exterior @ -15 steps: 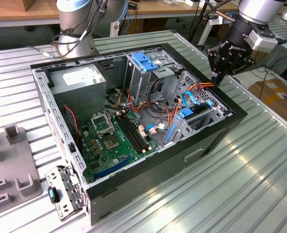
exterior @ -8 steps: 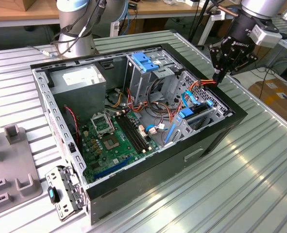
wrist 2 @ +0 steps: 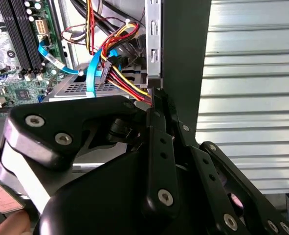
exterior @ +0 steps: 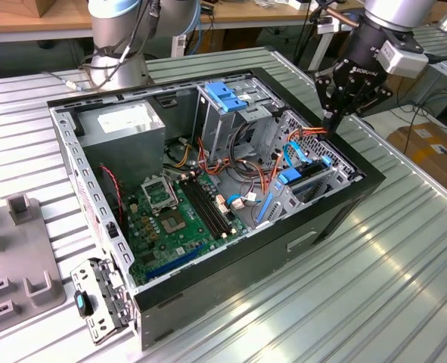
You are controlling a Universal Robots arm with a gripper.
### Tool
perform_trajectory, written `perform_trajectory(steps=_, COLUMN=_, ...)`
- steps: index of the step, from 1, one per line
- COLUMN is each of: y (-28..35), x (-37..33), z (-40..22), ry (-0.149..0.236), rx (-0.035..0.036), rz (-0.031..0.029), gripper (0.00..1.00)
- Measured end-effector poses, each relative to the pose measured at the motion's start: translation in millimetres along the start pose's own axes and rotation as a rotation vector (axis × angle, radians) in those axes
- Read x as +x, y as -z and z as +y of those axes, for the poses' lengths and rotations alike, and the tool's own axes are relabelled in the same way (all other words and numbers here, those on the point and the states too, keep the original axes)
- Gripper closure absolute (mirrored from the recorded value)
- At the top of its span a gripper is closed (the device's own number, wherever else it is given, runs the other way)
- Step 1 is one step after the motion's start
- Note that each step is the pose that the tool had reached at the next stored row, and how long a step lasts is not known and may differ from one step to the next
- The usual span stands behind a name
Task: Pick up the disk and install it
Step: 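Insert the second disk wire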
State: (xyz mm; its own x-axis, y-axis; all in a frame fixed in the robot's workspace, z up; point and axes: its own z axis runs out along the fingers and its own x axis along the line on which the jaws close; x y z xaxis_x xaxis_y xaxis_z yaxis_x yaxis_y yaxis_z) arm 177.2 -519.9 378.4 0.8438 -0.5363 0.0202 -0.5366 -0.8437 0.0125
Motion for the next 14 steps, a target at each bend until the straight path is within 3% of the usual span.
perform_trajectory(steps=5, y=-0.1, x=-8.9, z=6.0, ry=0.000, rx=0.0002, rz=0.0001, gripper=0.84)
perform_trajectory(steps=7, y=0.0, x=-9.5, z=6.3, ry=-0.010, rx=-0.0001, rz=0.0001, gripper=0.84)
perform_trajectory(steps=14, y=-0.3, x=-9.5, z=6.3, ry=-0.137, rx=-0.0028, rz=-0.0014, gripper=0.84)
